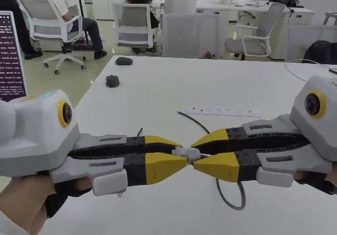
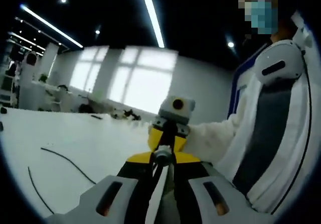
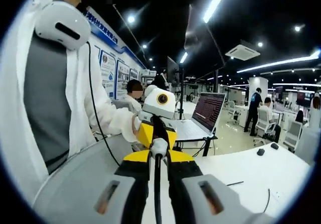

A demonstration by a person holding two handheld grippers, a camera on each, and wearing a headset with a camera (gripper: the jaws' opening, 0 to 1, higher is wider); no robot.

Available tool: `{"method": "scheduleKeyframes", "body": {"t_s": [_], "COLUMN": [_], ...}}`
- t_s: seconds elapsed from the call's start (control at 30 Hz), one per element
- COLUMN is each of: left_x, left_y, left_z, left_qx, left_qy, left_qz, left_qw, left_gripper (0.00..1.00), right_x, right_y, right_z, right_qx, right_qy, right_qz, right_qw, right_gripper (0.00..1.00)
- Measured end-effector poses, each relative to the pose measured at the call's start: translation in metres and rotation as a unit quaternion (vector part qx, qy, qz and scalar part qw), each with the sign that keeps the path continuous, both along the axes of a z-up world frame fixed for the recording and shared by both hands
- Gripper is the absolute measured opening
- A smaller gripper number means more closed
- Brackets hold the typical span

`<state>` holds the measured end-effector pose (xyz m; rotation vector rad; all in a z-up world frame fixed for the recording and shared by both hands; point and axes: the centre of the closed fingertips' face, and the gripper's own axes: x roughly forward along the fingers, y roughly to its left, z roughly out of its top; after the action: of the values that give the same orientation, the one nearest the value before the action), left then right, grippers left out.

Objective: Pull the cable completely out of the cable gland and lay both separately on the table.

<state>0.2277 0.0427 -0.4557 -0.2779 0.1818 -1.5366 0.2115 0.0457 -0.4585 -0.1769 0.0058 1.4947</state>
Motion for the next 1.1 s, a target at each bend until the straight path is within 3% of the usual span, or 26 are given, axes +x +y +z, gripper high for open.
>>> {"method": "scheduleKeyframes", "body": {"t_s": [0.13, 0.2, 0.27, 0.33, 0.43, 0.5, 0.6, 0.7, 0.8, 0.83, 0.93, 1.03, 1.1], "left_x": [-0.003, -0.004, -0.003, -0.006, -0.008, -0.009, -0.010, -0.008, -0.006, -0.007, -0.009, -0.008, -0.007], "left_y": [0.000, 0.002, 0.005, 0.007, 0.007, 0.005, 0.003, 0.002, 0.000, -0.003, -0.010, -0.009, -0.005], "left_z": [-0.002, -0.001, -0.001, 0.000, -0.002, -0.004, -0.004, -0.009, -0.013, -0.013, -0.012, -0.003, 0.005], "left_qx": [0.006, 0.004, 0.004, 0.004, 0.009, 0.013, 0.013, 0.020, 0.019, 0.018, 0.028, 0.016, 0.005], "left_qy": [-0.013, -0.020, -0.030, -0.043, -0.049, -0.054, -0.057, -0.068, -0.069, -0.076, -0.105, -0.094, -0.096], "left_qz": [0.005, 0.012, 0.021, 0.025, 0.031, 0.037, 0.044, 0.051, 0.062, 0.066, 0.081, 0.088, 0.086], "left_qw": [0.9999, 0.9997, 0.9993, 0.9987, 0.9983, 0.9978, 0.9974, 0.9961, 0.9955, 0.9947, 0.9908, 0.9916, 0.9917], "left_gripper": [0.15, 0.15, 0.15, 0.15, 0.15, 0.15, 0.15, 0.15, 0.16, 0.16, 0.16, 0.17, 0.17], "right_x": [0.000, 0.001, 0.007, 0.007, 0.003, 0.002, 0.002, 0.001, 0.003, 0.001, 0.001, 0.001, 0.000], "right_y": [0.000, -0.002, -0.007, -0.012, -0.013, -0.011, -0.007, -0.005, -0.008, -0.010, -0.016, -0.017, -0.014], "right_z": [-0.002, 0.001, 0.000, -0.004, -0.007, -0.011, -0.021, -0.026, -0.028, -0.027, -0.026, -0.016, -0.008], "right_qx": [0.003, 0.019, 0.023, 0.012, 0.008, 0.000, -0.021, -0.018, -0.004, 0.001, 0.005, 0.016, 0.026], "right_qy": [0.011, 0.040, 0.051, 0.059, 0.070, 0.072, 0.069, 0.064, 0.067, 0.072, 0.060, 0.067, 0.061], "right_qz": [0.003, -0.002, -0.019, -0.017, -0.011, -0.006, 0.001, 0.011, 0.010, 0.017, 0.028, 0.034, 0.027], "right_qw": [0.9999, 0.9990, 0.9983, 0.9981, 0.9975, 0.9974, 0.9974, 0.9977, 0.9977, 0.9972, 0.9978, 0.9970, 0.9975], "right_gripper": [0.11, 0.12, 0.18, 0.16, 0.15, 0.18, 0.07, 0.03, 0.02, 0.02, 0.02, 0.02, 0.02]}}
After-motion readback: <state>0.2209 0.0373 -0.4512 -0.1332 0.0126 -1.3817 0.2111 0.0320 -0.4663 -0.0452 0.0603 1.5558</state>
